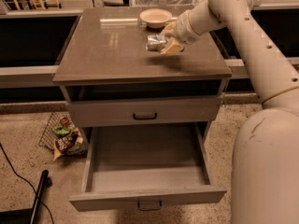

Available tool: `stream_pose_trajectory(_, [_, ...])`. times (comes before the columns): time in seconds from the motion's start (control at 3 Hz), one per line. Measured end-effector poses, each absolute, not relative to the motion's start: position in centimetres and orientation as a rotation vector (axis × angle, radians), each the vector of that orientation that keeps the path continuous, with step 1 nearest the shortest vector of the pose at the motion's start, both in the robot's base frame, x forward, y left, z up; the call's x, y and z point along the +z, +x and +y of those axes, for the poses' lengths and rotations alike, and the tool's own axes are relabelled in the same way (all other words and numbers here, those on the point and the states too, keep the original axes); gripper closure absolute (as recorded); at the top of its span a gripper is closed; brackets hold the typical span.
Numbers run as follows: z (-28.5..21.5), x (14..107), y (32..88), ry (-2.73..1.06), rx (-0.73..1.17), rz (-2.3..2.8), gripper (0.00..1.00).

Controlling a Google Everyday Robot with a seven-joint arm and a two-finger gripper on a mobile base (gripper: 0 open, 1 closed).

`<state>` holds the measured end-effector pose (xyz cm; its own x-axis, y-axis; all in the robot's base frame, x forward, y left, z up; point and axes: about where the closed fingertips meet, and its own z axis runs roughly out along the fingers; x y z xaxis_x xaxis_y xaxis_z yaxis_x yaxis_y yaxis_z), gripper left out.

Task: Pick redbull can from middle drawer and place on counter

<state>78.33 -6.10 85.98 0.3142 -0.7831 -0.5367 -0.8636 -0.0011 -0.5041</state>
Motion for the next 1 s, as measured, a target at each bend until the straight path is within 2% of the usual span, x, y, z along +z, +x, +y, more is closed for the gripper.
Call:
stream_pose_trajectory(0.33, [-6.3,85.9,78.4,-1.780,0.131,1.483,0.13])
stream_pose_trajectory(0.67, [-6.6,86.0,78.4,-1.768,0.132,1.489,0.00])
stream_pose_trajectory(1.0, [-8.0,87.0,77.5,-1.722,0.123,1.476,0.00])
